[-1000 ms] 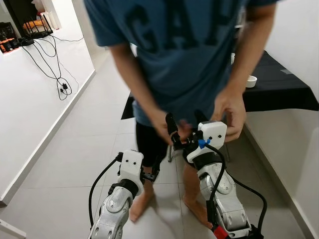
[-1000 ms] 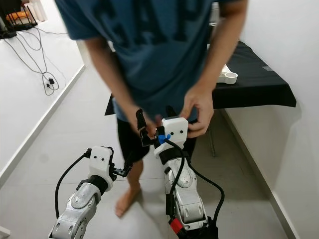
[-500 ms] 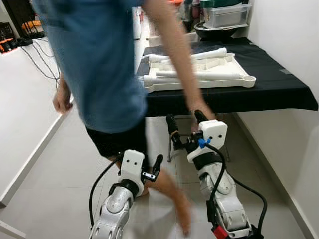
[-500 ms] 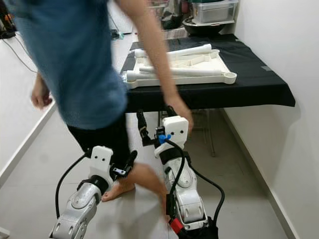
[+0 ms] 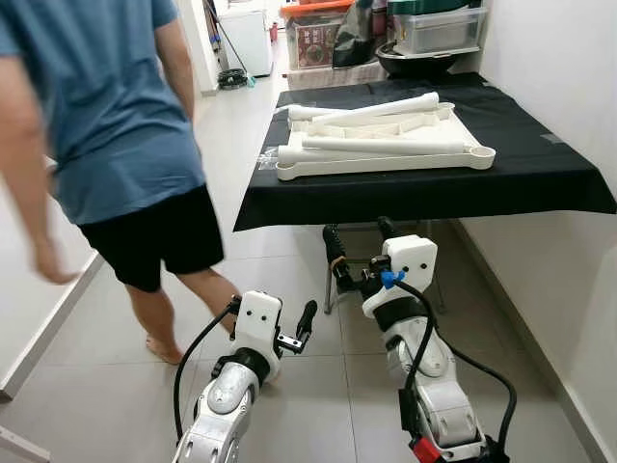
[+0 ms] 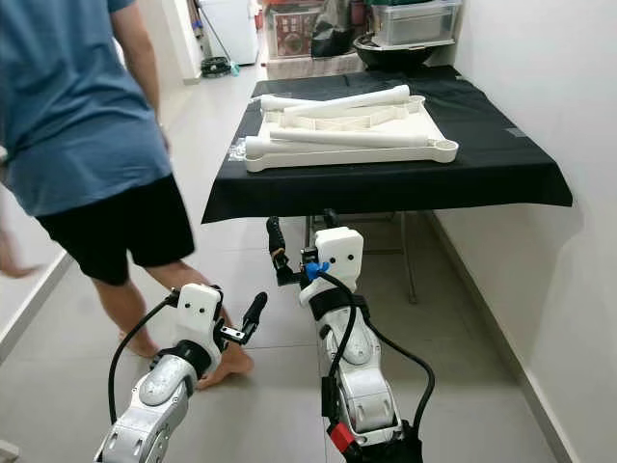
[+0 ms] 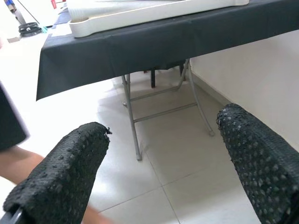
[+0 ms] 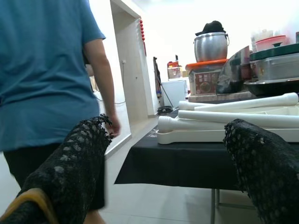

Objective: Building children table

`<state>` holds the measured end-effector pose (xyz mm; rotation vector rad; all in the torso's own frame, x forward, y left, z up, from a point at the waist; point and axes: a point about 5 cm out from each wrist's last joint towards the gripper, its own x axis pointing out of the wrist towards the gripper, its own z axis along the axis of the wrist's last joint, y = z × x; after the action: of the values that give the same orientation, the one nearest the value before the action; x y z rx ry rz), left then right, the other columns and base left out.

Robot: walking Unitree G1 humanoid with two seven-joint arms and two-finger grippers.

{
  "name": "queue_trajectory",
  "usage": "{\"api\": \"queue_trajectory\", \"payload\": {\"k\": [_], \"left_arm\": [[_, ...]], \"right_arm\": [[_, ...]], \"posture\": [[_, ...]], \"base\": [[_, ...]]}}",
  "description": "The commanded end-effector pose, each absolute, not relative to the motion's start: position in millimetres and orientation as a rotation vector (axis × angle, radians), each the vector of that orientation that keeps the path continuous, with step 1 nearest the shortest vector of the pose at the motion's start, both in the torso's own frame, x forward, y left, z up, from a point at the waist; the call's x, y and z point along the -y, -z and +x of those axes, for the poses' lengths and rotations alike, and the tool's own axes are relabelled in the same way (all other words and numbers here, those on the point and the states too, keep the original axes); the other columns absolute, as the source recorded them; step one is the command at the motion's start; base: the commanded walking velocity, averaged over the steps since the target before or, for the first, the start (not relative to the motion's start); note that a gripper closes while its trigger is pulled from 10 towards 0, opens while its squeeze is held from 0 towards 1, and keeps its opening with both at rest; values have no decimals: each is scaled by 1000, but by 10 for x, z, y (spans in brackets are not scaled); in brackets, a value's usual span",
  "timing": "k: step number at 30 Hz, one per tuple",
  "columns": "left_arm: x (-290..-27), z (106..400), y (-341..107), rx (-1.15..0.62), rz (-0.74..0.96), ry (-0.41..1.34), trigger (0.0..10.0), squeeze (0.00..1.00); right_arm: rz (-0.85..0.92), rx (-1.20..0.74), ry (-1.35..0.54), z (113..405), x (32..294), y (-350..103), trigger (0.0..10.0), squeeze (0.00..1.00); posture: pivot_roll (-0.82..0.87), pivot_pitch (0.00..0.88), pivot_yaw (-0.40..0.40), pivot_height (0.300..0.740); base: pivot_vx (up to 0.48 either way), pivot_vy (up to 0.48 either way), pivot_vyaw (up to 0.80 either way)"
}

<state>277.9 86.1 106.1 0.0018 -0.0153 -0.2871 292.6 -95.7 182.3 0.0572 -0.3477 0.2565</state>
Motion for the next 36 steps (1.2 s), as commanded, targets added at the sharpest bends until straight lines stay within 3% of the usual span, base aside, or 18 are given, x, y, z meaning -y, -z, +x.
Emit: {"api": "queue_trajectory", "payload": {"k": [1, 11, 17, 30, 36], "left_arm": [[-870, 2757, -1057, 21, 6, 278, 10000, 0], [-820, 2729, -1107, 53, 38, 334, 10000, 0], [-819, 2730, -1095, 46, 37, 332, 10000, 0], [-814, 2730, -1105, 55, 50, 319, 10000, 0], [-804, 2726, -1098, 51, 48, 325, 10000, 0]], "right_arm": [[30, 294, -240, 2931, 979, -1707, 10000, 0], [-96, 161, -172, 2846, 1149, -1281, 10000, 0], [-108, 156, -176, 2820, 1113, -1256, 10000, 0], [-121, 163, -129, 2872, 1184, -1266, 10000, 0], [-117, 173, -120, 2876, 1189, -1284, 10000, 0]], "posture": [[0, 0, 58, 740], [-4, 0, 58, 740], [-11, 0, 61, 740], [-6, 0, 48, 740], [-9, 0, 46, 740]], "base": [[0, 0, 0], [0, 0, -47], [0, 0, -690], [0, 0, 0], [273, 0, 0]]}}
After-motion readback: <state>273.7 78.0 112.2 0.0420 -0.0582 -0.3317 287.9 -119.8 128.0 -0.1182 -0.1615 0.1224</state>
